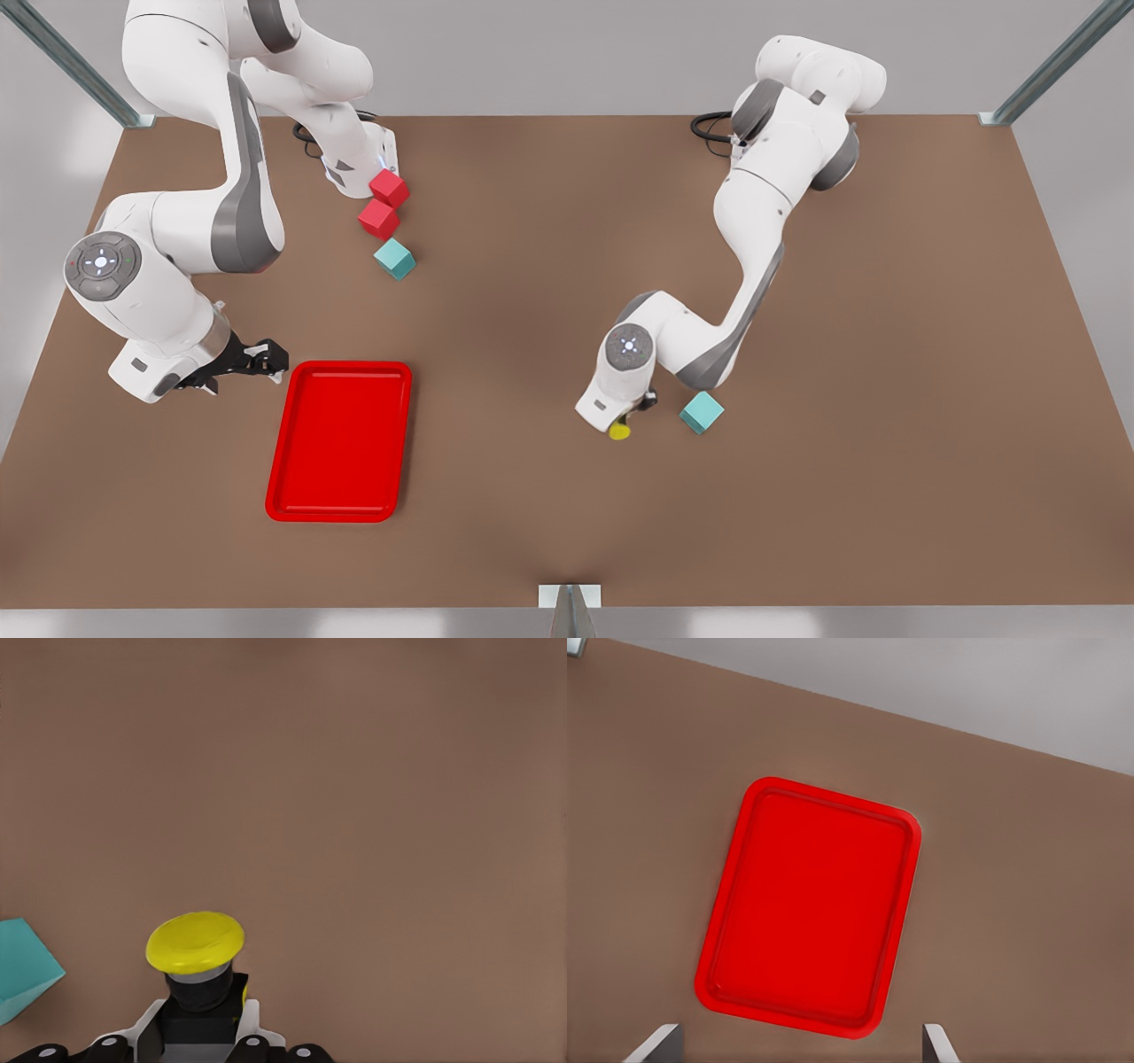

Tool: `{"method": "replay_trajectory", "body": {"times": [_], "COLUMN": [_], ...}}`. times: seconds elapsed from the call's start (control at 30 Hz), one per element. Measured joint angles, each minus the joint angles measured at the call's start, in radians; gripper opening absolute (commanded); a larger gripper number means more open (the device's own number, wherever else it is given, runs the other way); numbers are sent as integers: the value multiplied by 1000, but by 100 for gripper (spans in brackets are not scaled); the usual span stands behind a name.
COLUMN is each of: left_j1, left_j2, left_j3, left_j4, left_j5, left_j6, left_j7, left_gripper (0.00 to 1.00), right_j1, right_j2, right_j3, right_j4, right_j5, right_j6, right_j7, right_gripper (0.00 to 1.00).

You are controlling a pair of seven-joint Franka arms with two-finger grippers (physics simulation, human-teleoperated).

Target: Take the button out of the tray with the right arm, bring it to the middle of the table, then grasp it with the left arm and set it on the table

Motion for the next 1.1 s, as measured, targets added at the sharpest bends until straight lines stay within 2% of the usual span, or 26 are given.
{"method": "replay_trajectory", "body": {"times": [0.07,0.13,0.27,0.37,0.6,0.8,0.93,1.1], "left_j1": [-62,-155,-276,-309,-320,-327,-403,-468], "left_j2": [5,30,103,153,226,261,327,359], "left_j3": [96,249,476,554,635,657,784,862], "left_j4": [-3,-4,-9,-10,-46,-46,-47,-66], "left_j5": [50,85,122,133,131,122,33,-59], "left_j6": [102,204,387,504,799,935,1010,1056], "left_j7": [-35,-75,-162,-232,-375,-460,-505,-549], "left_gripper": [44,45,45,45,45,45,45,46], "right_j1": [0,0,0,0,0,0,-1,0], "right_j2": [0,0,1,1,0,-3,-3,-3], "right_j3": [0,0,1,1,4,7,8,8], "right_j4": [0,0,-1,-2,5,7,7,7], "right_j5": [0,-1,-1,-1,-2,-3,-3,-3], "right_j6": [0,0,1,2,2,2,2,1], "right_j7": [-1,-1,-2,-3,-4,-5,-5,-6], "right_gripper": [100,100,100,100,100,100,100,100]}}
